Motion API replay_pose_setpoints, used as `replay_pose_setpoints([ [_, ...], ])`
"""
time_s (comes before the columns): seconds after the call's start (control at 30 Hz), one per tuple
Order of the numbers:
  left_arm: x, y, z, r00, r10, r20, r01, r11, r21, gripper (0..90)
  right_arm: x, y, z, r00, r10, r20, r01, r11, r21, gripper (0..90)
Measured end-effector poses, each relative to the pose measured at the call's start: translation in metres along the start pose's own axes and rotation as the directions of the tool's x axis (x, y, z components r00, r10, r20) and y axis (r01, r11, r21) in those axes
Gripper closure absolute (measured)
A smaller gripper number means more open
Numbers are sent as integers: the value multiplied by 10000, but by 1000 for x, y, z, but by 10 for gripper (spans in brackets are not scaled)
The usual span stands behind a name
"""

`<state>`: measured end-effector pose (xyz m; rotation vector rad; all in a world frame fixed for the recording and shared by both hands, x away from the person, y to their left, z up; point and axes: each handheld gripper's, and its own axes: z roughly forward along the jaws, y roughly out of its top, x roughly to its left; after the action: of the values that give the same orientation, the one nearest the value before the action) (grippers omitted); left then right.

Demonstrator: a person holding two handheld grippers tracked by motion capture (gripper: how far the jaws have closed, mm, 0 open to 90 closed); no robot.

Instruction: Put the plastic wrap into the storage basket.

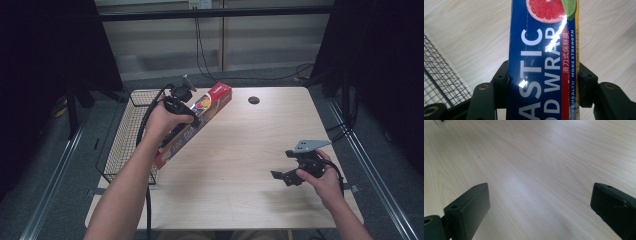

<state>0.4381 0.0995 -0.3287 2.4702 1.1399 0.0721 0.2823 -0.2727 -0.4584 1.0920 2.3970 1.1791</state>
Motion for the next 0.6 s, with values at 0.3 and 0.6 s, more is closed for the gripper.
replay_pose_setpoints([
  [0.3,6,-6,-7,9991,-414,-76,413,9991,-89,430,0,0,1,10000,-25,-11,25,10000,61,21],
  [0.6,17,-14,-15,9974,-655,-291,653,9978,-90,430,1,0,2,10000,-54,-19,54,10000,64,21],
])
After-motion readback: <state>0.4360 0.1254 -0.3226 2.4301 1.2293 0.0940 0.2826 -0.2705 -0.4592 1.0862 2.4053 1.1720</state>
